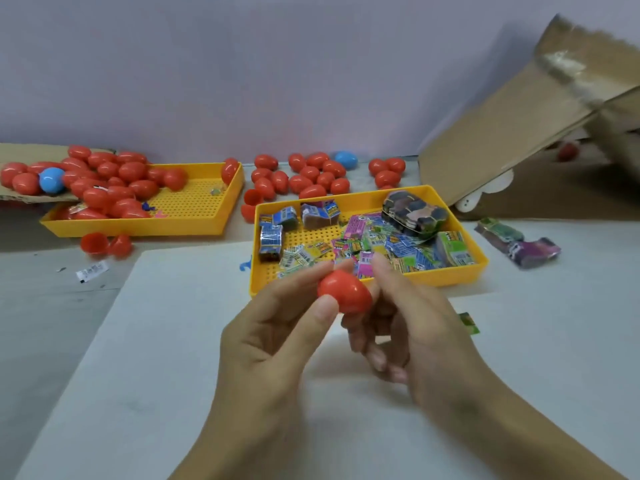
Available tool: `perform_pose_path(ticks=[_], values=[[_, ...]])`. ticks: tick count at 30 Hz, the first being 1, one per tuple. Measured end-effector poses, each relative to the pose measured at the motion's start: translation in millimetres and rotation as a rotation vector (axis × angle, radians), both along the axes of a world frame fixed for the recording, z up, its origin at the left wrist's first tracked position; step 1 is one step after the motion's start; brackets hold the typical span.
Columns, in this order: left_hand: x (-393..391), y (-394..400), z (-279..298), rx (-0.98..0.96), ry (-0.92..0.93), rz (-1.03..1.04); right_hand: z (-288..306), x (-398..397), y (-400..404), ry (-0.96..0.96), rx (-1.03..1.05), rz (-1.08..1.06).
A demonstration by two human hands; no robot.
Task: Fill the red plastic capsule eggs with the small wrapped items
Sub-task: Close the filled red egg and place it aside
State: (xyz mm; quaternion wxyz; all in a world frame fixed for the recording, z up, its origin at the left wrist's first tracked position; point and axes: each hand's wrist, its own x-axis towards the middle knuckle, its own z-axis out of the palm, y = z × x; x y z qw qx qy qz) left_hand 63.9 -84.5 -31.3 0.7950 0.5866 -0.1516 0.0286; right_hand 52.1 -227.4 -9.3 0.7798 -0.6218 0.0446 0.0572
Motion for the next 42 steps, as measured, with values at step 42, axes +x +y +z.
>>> perform_pose_path(ticks=[42], values=[[11,10,-8,-0.002,0.038,0.089,-14,12,-2,-0.186,-0.100,-0.064]])
